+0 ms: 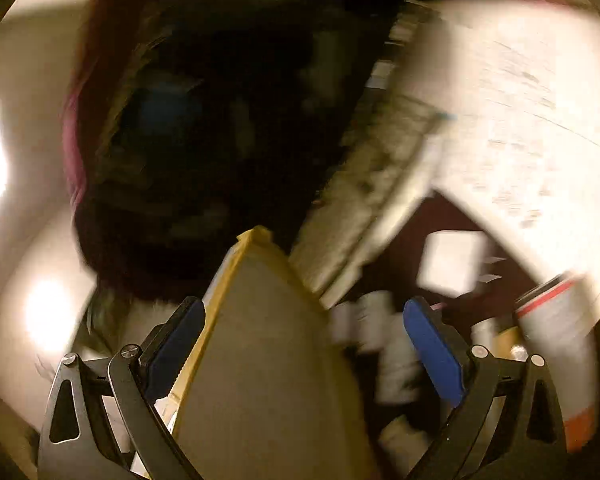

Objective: Organize objects

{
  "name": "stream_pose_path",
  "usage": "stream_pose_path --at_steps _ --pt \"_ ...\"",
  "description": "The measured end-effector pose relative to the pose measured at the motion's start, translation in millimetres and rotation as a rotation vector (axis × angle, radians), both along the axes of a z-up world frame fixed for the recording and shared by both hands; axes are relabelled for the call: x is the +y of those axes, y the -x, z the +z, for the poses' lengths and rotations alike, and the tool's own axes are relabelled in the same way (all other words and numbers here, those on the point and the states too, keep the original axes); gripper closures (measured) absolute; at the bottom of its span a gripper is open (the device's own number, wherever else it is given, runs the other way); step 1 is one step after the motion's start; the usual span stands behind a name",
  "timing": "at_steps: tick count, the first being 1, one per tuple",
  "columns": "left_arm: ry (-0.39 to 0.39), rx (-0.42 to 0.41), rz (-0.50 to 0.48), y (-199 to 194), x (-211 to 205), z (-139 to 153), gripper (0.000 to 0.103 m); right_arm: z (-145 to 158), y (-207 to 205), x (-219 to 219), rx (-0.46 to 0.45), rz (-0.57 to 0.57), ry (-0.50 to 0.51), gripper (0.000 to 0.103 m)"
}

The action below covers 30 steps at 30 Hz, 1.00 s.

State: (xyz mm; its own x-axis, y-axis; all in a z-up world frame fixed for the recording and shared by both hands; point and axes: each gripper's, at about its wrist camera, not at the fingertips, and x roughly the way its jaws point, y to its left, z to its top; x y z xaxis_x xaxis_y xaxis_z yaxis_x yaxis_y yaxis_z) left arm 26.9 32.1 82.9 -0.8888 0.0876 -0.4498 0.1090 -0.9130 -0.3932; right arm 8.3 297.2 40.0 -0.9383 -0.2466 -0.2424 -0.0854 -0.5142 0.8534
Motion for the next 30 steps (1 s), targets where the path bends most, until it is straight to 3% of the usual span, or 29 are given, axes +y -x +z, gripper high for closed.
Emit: stream_pose_path --at_steps 4,6,8,11,13,17,20,22,24,26,28,30 --pt "-0.023 -0.008 0.227 -19.5 -59.3 -10.3 0.032 36.3 -5.9 -99.5 0.150 0.151 -0.404 0.004" --pt "0.048 -0.001 0.342 -22.1 -81.5 -18.1 0.028 28.6 -13.9 -141.7 0.207 0.211 -0.575 0.005" --pt "0.120 -0.046 0.393 -14.4 -95.4 -30.9 0.027 17.3 -16.1 -163.9 0.241 0.254 -0.617 0.005" --pt "0.137 -0.157 0.427 3.9 -115.3 -61.5 0.027 3.7 -14.2 -174.9 0.256 0.311 -0.622 0.005" --pt "0.155 -0.224 0.404 16.3 -117.7 -78.6 0.027 -1.9 -20.7 -172.8 0.251 0.312 -0.630 0.005" --pt "0.239 -0.231 0.330 18.6 -103.0 -86.7 0.027 1.2 -26.2 -160.9 0.164 0.318 -0.692 0.005" --pt "0.399 -0.225 0.298 18.0 -86.5 -82.7 0.027 -2.5 -33.4 -136.8 0.140 0.372 -0.675 0.005" --pt "0.542 -0.213 0.336 9.5 -70.3 -73.5 0.027 -8.5 -42.0 -118.6 0.110 0.374 -0.627 0.005" --pt "0.613 -0.142 0.340 -8.4 -55.1 -61.4 0.026 -17.6 -47.9 -100.9 0.064 0.435 -0.612 0.005" --pt "0.599 -0.106 0.292 -20.5 -41.6 -52.5 0.026 -24.2 -50.1 -89.4 0.022 0.457 -0.622 0.005" --pt "0.505 -0.117 0.119 -25.7 -24.1 -48.9 0.026 -32.2 -54.0 -81.8 -0.009 0.465 -0.636 0.005" --pt "0.422 -0.212 -0.076 -15.6 -5.1 -54.0 0.027 -37.9 -55.2 -72.1 -0.058 0.454 -0.651 0.005"
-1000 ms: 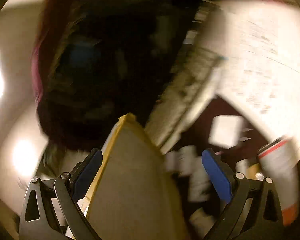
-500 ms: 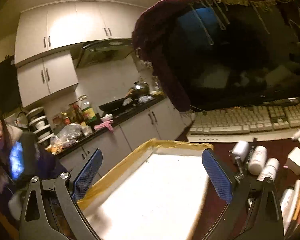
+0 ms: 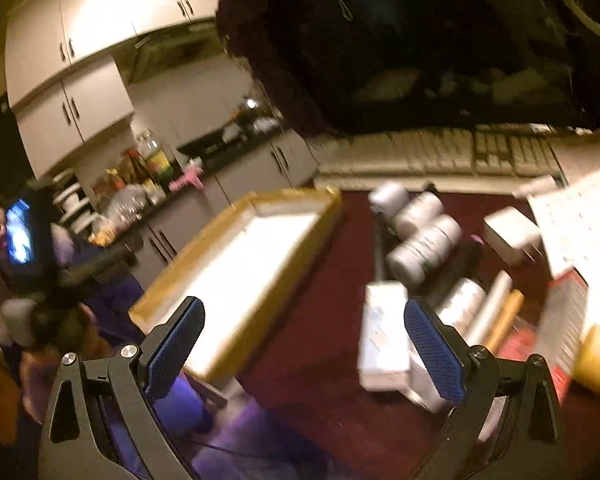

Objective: Organize objects

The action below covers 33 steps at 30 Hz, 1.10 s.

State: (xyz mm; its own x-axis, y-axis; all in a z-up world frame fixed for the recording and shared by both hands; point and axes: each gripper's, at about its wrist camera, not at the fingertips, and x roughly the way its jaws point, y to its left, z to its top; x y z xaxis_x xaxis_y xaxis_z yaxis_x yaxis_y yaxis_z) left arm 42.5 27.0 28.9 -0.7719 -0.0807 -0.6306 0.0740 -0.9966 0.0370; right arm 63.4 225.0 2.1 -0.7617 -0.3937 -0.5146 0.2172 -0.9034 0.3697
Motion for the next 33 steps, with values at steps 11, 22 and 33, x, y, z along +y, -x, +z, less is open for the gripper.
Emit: stream_pose_path --at_steps 11,22,33 --pt "-0.219 -0.376 -0.429 44.7 100.0 -33.7 0.027 7.3 -19.2 74.5 -0.035 -0.220 0.028 0.027" --pt "-0.178 -0.454 -0.395 57.1 138.1 -57.6 0.041 -5.8 1.1 122.9 -0.173 -0.469 -0.040 0.056" --pt "-0.201 -0.454 -0.428 58.4 139.2 -57.7 0.092 -3.2 -18.2 118.7 -0.176 -0.467 0.001 0.066"
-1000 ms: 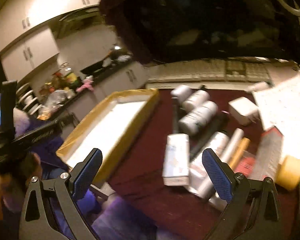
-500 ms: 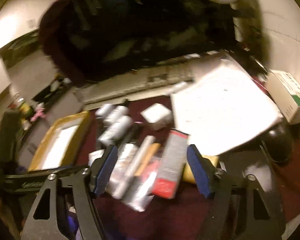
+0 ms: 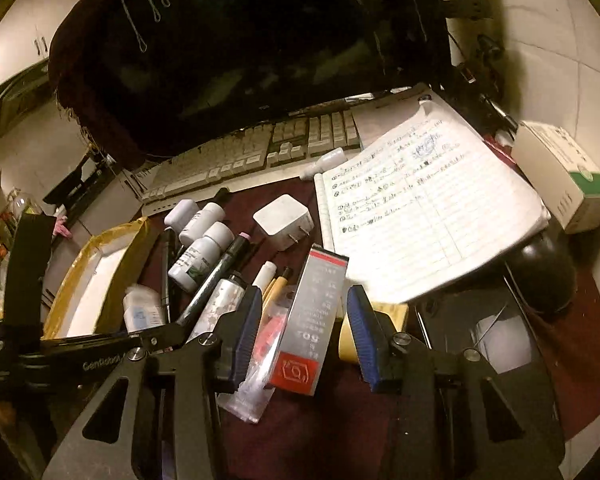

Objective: Organize objects
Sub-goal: 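Grasp the small white box with left tool while right grasps red-topped box, then carry both boxes into the cardboard tray and open both tools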

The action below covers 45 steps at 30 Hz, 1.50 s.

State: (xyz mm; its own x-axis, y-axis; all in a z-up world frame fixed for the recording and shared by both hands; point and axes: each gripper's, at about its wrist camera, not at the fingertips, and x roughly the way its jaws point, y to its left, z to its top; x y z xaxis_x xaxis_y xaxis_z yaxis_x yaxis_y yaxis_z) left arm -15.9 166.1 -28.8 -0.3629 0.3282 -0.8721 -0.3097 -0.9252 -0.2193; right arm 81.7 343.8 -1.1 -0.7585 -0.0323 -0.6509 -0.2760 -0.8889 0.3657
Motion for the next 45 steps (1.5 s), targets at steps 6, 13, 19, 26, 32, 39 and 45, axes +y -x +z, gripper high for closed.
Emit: stream_pose_path --at_steps 6,13,19,26,32,39,45 --pt "-0.052 0.048 0.002 -11.6 -12.2 11.2 0.092 -9.7 -4.9 -17.4 -0.046 -0.028 0.006 0.078" --pt "-0.184 0.008 0.041 -9.5 -44.3 17.8 0.092 -22.8 11.2 -13.3 -0.106 -0.065 0.032 0.078" --pt "-0.290 -0.005 0.101 -4.5 -83.0 27.2 0.092 0.2 13.3 -23.1 -0.047 -0.056 -0.067 0.103" --pt "-0.309 -0.010 0.128 -3.5 -104.5 25.8 0.092 -6.2 12.1 -26.2 -0.079 -0.089 -0.030 0.087" --pt "-0.317 0.001 0.146 -1.6 -121.3 26.9 0.092 -5.3 10.0 -25.7 -0.098 -0.105 -0.087 0.057" --pt "-0.331 -0.012 0.195 2.1 -147.0 23.2 0.092 -29.7 30.0 -6.5 -0.174 -0.102 -0.005 0.076" --pt "-0.293 -0.038 0.271 10.9 -173.4 12.0 0.092 -1.1 15.2 -23.0 -0.028 -0.077 -0.075 0.077"
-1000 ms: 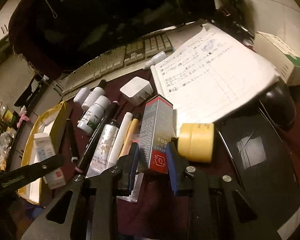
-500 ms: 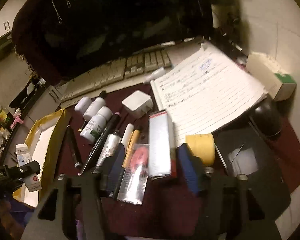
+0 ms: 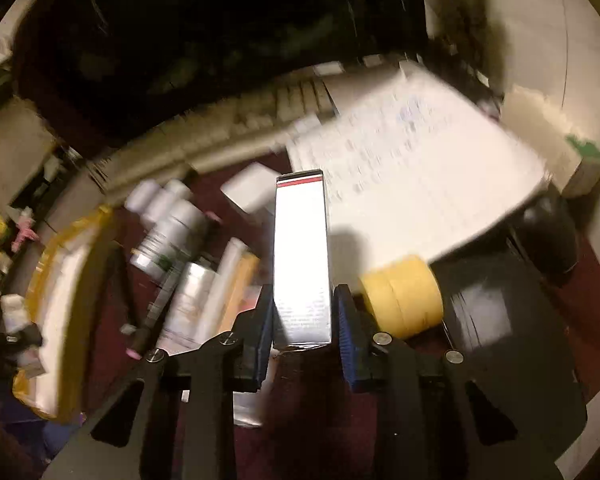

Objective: Organize objects
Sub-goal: 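Carry both boxes into the cardboard tray and open both tools, then grasp the black marker with left tool while right grasps clear red-item packet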

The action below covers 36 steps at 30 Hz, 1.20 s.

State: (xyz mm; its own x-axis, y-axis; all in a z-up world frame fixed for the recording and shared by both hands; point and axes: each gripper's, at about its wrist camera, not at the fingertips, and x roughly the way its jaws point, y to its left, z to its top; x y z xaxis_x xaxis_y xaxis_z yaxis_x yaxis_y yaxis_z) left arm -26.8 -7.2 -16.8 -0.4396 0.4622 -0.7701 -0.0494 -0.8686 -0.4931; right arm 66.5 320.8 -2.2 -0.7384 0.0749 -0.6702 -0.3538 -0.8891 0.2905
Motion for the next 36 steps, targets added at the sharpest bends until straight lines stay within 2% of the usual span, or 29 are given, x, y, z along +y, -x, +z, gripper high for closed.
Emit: stream_pose_path --at_steps 2,3,5,7,9,12,17,21,24,26,29,32,33,35,36 --pt "0.027 -0.019 0.016 1.6 -4.2 -4.9 0.092 13.2 -2.6 -15.2 0.065 0.061 0.027 0.077" --pt "0.042 -0.029 0.020 1.6 -5.1 -7.1 0.092 19.2 -0.9 -26.6 0.105 0.138 0.081 0.077" --pt "0.050 -0.050 0.017 1.2 -8.6 -10.1 0.092 23.0 8.0 -51.2 0.130 0.268 0.140 0.077" --pt "0.004 -0.082 -0.006 -0.1 -16.6 -14.4 0.092 20.5 22.1 -79.6 0.106 0.399 0.191 0.077" --pt "-0.031 -0.114 0.013 -0.1 -28.3 -19.3 0.092 11.7 43.2 -114.3 0.062 0.561 0.285 0.077" --pt "-0.091 -0.158 0.044 -0.8 -45.3 -27.0 0.092 -0.9 67.7 -151.4 0.007 0.658 0.306 0.077" --pt "-0.080 -0.150 0.064 0.8 -50.5 -24.6 0.092 -13.9 89.8 -194.2 -0.074 0.739 0.260 0.077" --pt "-0.003 -0.144 0.088 4.6 -50.7 -24.9 0.091 -14.4 91.2 -209.5 -0.081 0.725 0.141 0.077" --pt "0.061 -0.122 0.131 3.7 -51.1 -19.9 0.071 -14.4 95.6 -214.2 -0.102 0.739 0.097 0.076" --pt "0.111 -0.087 0.137 2.8 -48.6 -15.2 0.047 -15.9 97.6 -221.9 -0.118 0.753 0.071 0.076" --pt "0.122 -0.059 0.141 1.1 -50.9 -9.7 0.046 -17.2 96.0 -223.6 -0.115 0.753 0.036 0.076" --pt "0.150 -0.002 0.163 -5.3 -49.2 1.2 0.046 -16.5 96.5 -218.5 -0.099 0.757 0.067 0.075" --pt "0.161 0.025 0.166 -9.2 -47.8 5.3 0.046 -14.7 96.9 -216.7 -0.086 0.757 0.076 0.071" --pt "0.203 0.092 0.175 -16.3 -40.4 14.9 0.046 -4.6 89.8 -211.8 -0.007 0.751 0.071 0.054" --pt "0.220 0.118 0.174 -18.5 -33.7 18.4 0.046 0.6 84.3 -208.9 0.032 0.746 0.063 0.042"
